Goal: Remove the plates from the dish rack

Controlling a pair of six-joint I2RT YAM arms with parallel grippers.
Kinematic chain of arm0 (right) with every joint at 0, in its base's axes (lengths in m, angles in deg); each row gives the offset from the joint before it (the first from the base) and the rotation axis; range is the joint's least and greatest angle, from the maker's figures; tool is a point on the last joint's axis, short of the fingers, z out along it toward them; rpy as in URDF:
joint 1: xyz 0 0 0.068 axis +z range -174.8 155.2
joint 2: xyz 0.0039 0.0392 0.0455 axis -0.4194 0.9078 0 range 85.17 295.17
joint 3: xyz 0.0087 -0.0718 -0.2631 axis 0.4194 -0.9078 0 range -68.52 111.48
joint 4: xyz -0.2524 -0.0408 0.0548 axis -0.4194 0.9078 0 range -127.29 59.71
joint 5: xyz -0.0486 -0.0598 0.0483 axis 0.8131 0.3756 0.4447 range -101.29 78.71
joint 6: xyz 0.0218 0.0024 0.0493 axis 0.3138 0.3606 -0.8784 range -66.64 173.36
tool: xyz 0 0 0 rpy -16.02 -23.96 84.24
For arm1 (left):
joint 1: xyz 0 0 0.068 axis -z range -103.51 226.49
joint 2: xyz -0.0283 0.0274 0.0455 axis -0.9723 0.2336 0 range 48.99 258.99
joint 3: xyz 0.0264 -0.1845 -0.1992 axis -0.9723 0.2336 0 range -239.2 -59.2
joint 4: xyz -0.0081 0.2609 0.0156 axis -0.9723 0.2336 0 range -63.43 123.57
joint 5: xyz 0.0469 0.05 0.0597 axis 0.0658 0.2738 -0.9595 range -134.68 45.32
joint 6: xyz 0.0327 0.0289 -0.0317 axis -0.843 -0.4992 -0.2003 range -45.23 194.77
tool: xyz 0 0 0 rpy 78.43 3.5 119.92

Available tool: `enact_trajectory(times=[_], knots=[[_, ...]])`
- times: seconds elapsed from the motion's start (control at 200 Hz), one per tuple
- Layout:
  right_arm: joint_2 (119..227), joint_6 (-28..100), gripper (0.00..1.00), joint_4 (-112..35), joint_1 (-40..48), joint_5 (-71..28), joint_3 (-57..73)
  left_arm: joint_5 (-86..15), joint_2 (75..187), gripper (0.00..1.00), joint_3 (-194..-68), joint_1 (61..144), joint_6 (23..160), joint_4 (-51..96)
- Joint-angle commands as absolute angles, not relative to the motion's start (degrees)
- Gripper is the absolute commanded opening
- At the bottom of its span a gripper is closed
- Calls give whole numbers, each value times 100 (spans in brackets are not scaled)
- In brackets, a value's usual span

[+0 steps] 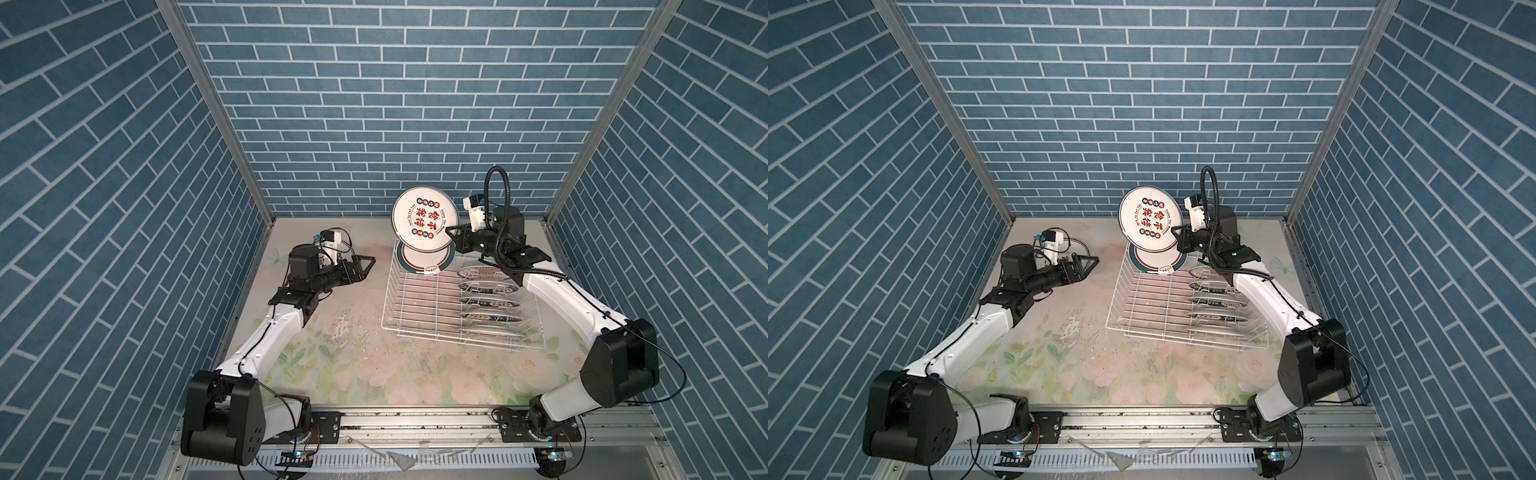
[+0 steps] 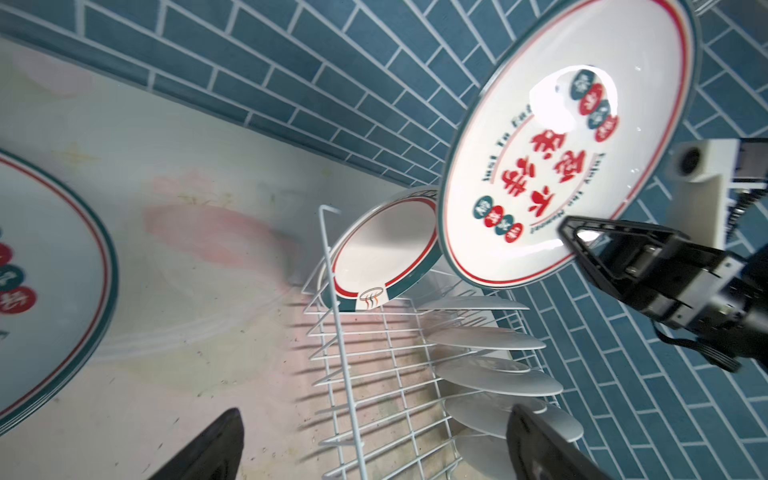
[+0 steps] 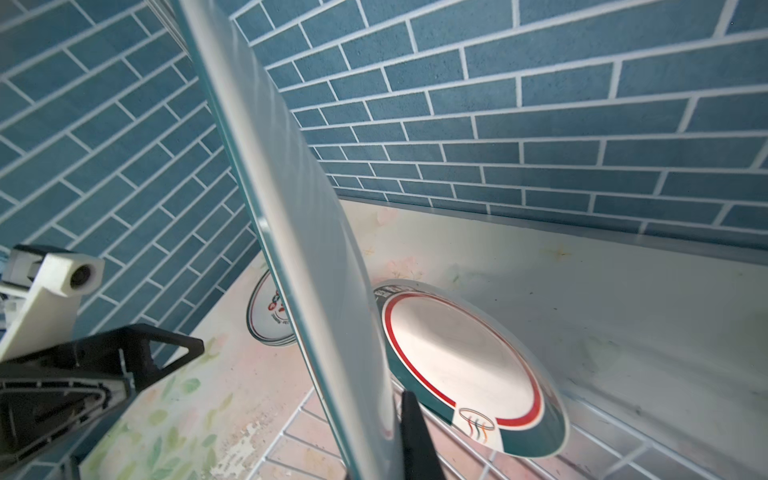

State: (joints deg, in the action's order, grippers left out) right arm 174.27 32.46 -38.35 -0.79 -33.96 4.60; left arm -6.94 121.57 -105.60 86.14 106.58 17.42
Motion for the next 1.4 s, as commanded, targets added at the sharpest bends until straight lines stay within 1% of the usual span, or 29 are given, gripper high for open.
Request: enact_trajectory(times=[0.0, 0.08, 0.25, 0.39, 0.505, 0.61, 0.64, 0.7, 0.775, 0.825, 1.055, 1.21, 1.24, 1.305, 1.335, 1.395], knots=[[17712, 2080, 0, -4681, -32, -3852, 713, -434, 12347, 99, -10679, 8704, 10803, 999], [17930, 1712, 0, -4742, 7, -3997, 828, -430, 12432, 99, -10677, 8713, 10832, 783], [18336, 688, 0, -5627, 55, -4615, 717, -449, 12805, 99, -10877, 8722, 10929, 422], [18482, 541, 0, -5778, 233, -4799, 706, -354, 13192, 98, -11109, 8722, 11174, 19], [18597, 299, 0, -5995, 345, -5032, 706, -358, 13488, 93, -11302, 8722, 11266, -125], [18623, 265, 0, -6060, 428, -5090, 639, -294, 13707, 83, -11436, 8722, 11436, -367], [18624, 265, 0, -6053, 426, -5116, 630, -285, 13745, 79, -11465, 8722, 11476, -404], [18591, 269, 0, -6099, 434, -5110, 563, -255, 13793, 69, -11484, 8722, 11545, -511], [18564, 274, 0, -6094, 438, -5188, 536, -237, 13811, 53, -11469, 8720, 11608, -602], [18547, 291, 0, -6098, 445, -5231, 522, -212, 13816, 45, -11460, 8721, 11635, -637], [18621, 327, 0, -6154, 471, -5413, 509, -30, 13861, 17, -11442, 8713, 11828, -786], [18684, 446, 0, -6169, 483, -5587, 619, 64, 13856, 6, -11440, 8692, 11876, -744], [18680, 513, 5, -6130, 478, -5633, 654, 66, 13840, 4, -11444, 8659, 11880, -690], [18624, 892, 21, -5698, 482, -5582, 797, 57, 13794, 2, -11425, 8526, 11909, -595], [18588, 1168, 25, -5378, 482, -5497, 907, 65, 13762, 0, -11407, 8439, 11944, -584], [18508, 1760, 32, -4529, 475, -5210, 1158, 96, 13706, 0, -11354, 8217, 12011, -542]])
